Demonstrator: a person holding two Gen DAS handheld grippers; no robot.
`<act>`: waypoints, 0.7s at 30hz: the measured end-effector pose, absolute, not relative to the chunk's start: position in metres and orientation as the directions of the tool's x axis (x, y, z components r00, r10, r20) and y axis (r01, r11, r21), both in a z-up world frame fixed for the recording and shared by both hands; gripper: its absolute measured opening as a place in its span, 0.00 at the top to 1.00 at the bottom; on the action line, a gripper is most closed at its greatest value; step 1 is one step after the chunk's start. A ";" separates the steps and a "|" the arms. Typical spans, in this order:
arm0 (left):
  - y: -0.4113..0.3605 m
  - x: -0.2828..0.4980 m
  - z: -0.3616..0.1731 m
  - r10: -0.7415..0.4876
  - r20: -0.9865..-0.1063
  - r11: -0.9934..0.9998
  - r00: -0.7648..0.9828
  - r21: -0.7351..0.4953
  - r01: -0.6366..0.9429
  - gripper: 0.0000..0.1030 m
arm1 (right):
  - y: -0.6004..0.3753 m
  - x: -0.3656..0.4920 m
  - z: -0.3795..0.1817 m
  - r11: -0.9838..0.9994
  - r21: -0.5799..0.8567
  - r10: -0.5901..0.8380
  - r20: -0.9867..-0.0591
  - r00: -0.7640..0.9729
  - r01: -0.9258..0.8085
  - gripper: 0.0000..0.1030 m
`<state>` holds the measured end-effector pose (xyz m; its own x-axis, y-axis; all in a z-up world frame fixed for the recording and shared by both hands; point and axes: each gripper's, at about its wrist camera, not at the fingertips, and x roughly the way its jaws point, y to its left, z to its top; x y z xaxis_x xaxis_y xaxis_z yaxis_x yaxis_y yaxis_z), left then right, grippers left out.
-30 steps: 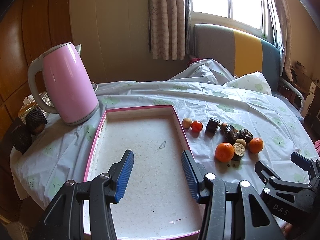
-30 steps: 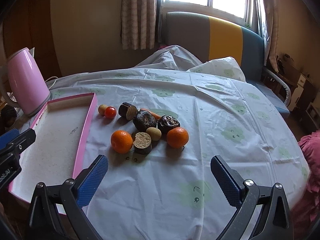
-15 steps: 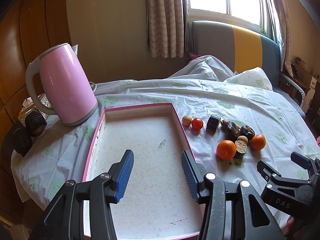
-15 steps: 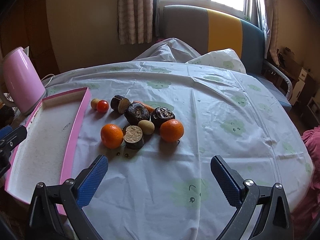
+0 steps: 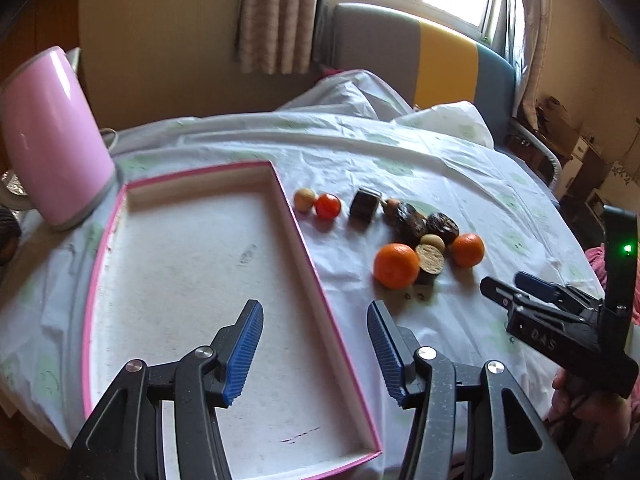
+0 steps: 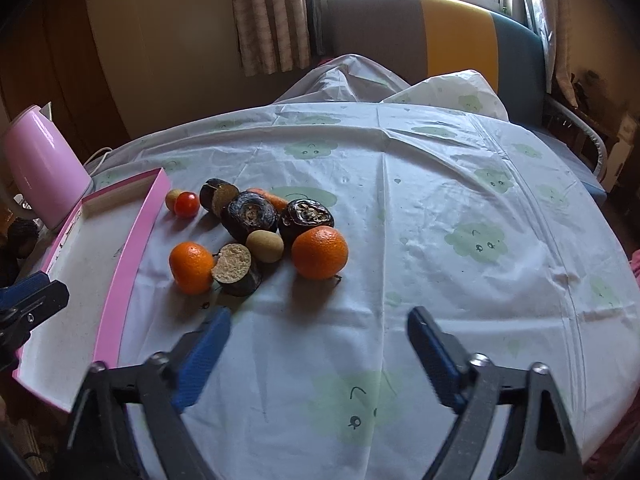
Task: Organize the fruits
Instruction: 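Grasp a mandarin orange with the left gripper while the right gripper grasps another orange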
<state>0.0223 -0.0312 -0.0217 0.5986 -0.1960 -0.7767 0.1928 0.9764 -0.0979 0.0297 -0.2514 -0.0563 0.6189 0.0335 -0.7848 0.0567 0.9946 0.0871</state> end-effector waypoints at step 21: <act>-0.094 0.073 -0.039 -0.239 -0.822 0.935 0.517 -0.052 0.350 0.47 | -0.259 0.075 -0.062 0.988 0.156 0.126 -0.765 0.631 -0.008 0.51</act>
